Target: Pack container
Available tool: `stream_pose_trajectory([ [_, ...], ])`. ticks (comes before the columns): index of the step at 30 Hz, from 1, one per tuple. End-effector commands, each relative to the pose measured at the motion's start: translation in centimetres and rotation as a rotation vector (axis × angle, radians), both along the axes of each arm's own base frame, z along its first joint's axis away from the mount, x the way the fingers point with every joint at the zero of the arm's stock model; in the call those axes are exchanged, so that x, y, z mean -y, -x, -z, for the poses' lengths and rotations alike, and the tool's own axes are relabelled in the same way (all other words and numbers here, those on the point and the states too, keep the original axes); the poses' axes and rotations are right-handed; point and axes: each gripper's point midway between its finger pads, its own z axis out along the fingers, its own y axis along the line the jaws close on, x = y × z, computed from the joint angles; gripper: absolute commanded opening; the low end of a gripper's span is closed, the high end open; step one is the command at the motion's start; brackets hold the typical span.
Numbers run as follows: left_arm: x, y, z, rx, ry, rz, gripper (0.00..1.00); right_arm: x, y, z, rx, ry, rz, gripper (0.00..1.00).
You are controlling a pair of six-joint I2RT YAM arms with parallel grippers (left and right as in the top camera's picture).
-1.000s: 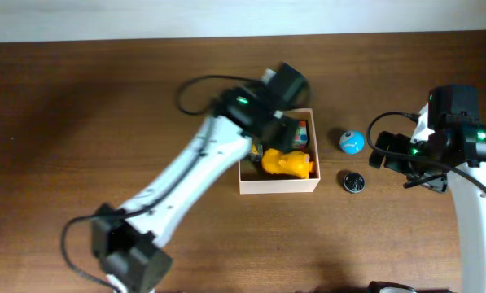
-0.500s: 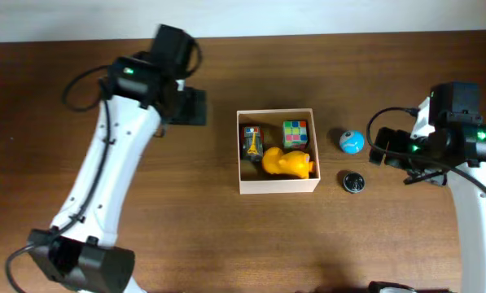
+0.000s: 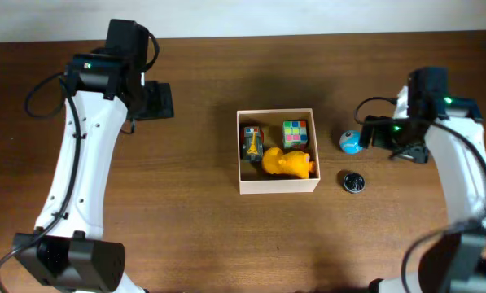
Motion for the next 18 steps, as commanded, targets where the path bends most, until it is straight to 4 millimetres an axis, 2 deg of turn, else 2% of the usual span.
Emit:
stream_pose_trajectory([
  [1,-0.2,0.1,-1.4,0.037,-0.007,0.010,0.99,-0.5,-1.3,2.0,-0.023,-0.022,-0.037,0.99],
  [9,-0.2,0.1,-1.4,0.037,-0.007,0.010,0.99,-2.9,-3.8,7.0,-0.062,-0.021,-0.118,0.99],
  [14,-0.2,0.1,-1.4,0.037,-0.007,0.010,0.99,-3.1,-4.9,8.9,-0.059,-0.012,-0.126,0.99],
  [18,-0.2,0.1,-1.4,0.037,-0.007,0.010,0.99,-2.7,-5.6,9.6,-0.046,0.008,-0.122,0.97],
])
